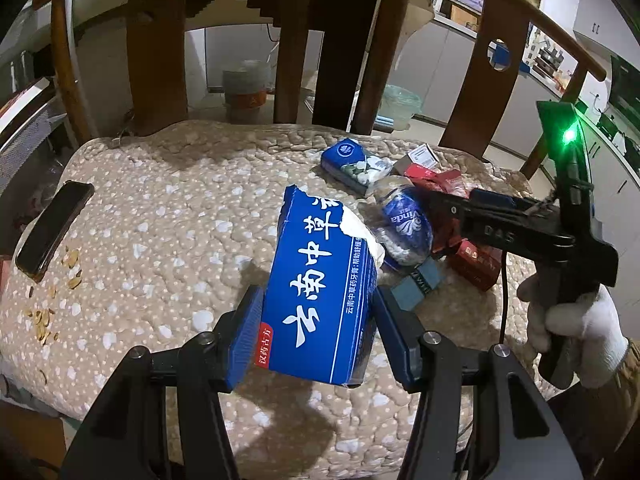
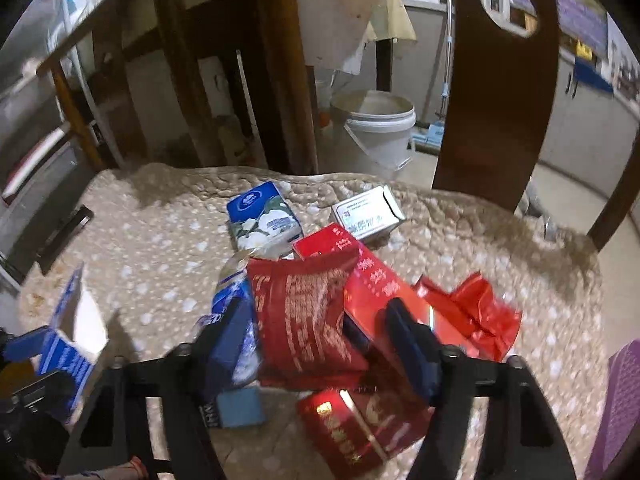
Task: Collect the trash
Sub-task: 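Grasp the blue herbal toothpaste box with left gripper while right grasps red wrapper, then carry blue box and red wrapper over the purple basket and open both grippers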
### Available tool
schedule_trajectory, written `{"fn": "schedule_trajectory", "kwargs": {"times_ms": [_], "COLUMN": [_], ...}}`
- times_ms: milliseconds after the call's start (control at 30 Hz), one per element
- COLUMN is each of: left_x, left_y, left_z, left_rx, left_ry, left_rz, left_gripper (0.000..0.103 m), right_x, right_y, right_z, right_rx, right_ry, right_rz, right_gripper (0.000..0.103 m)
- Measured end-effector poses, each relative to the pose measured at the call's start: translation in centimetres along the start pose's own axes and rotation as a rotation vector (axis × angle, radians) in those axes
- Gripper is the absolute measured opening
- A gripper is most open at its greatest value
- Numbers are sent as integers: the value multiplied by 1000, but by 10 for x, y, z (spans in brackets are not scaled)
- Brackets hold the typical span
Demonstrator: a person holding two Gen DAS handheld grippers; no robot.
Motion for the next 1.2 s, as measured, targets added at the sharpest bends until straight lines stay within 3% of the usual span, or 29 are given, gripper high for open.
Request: {"fn": "schedule_trajectory", "kwargs": {"times_ms": [33, 167, 500, 900, 1200], "left_x": [1, -1, -38, -130, -225], "left_y": [0, -2, 5, 6, 6], "left_z": [1, 2, -2, 1, 14], "left_rx": [0, 2, -2, 5, 15], "left_ry": [4, 21, 21, -10, -100], "left_rz": [1, 5, 85, 259, 383], "left_gripper": [55, 55, 55, 55, 55], "right_x": [4, 12, -31, -175, -275], "right_y": [0, -2, -5, -51, -99], "right_z": [1, -5, -71, -136, -168], "right_rx": [1, -3, -121, -208, -248], "right_ry": [9, 33, 127, -41, -135], "right_rz": [-19, -30, 116, 310, 521], "right_gripper": [43, 32, 33, 33, 33]}}
Point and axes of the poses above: each gripper's, at about its wrist camera, not at the fingertips, and z roughly the way its jaws point, x to its left, y to its top, the point moved 10 cm from there along z, roughly the way its jaws point, and after that the axes turned 2 degrees about -z, right-handed, at the moved point
